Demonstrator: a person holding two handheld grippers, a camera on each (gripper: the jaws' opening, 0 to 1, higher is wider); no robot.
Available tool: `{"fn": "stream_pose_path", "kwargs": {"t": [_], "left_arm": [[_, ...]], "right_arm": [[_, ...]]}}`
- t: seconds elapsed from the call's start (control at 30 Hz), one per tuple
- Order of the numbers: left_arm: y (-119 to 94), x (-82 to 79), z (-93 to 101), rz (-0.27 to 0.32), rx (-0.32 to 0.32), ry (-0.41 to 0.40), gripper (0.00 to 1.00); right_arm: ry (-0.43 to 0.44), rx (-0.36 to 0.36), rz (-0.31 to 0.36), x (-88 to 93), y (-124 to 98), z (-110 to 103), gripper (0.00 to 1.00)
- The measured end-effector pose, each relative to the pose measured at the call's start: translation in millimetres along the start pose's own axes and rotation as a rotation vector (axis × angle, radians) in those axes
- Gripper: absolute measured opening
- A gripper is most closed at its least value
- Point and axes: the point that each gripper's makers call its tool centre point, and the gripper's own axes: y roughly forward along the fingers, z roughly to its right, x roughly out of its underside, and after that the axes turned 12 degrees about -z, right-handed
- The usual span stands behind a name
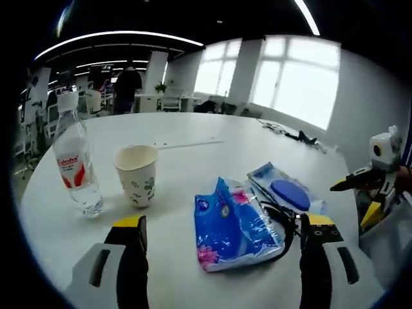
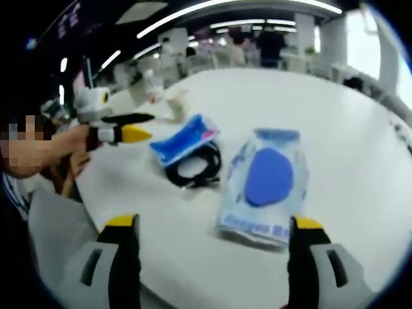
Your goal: Arrange the tabletop items into an orderly group along one side of the table until the central work area is clear of visible clutter.
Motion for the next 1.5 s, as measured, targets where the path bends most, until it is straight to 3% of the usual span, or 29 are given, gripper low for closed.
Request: {"fn": "stream_pose_path", "kwargs": {"t": [0.17, 0.37, 0.53, 0.67, 0.87, 1.13, 1.5], "left_arm": [[6, -1.4, 10.7, -0.013, 0.028, 0.052, 0.99], [14, -15.9, 21.1, 0.001, 0.070, 0.034, 0.96], [23, -25.7, 30.0, -0.004, 0.090, 0.076, 0.94], [32, -26.1, 36.9, -0.026, 0.099, 0.101, 0.92], [45, -31.7, 46.4, -0.030, 0.120, 0.121, 0.90], [57, -44.8, 59.8, -0.005, 0.145, 0.118, 0.85], [82, -61.1, 71.3, -0.012, 0.192, 0.199, 0.80]], "right_arm": [[0.041, 0.023, -0.004, 5.1, 0, 5, 0.93], [0.109, 0.079, -0.002, 9.3, -1, 18, 0.91], [0.151, 0.096, 0.008, 10.9, -2, 23, 0.90], [0.123, 0.181, -0.010, 16.1, -3, 32, 0.87], [0.218, 0.187, -0.015, 24.8, 2, 33, 0.85], [0.253, 0.185, -0.016, 27.8, 8, 25, 0.83], [0.425, 0.225, 0.014, 30.2, 10, 31, 0.81]]}}
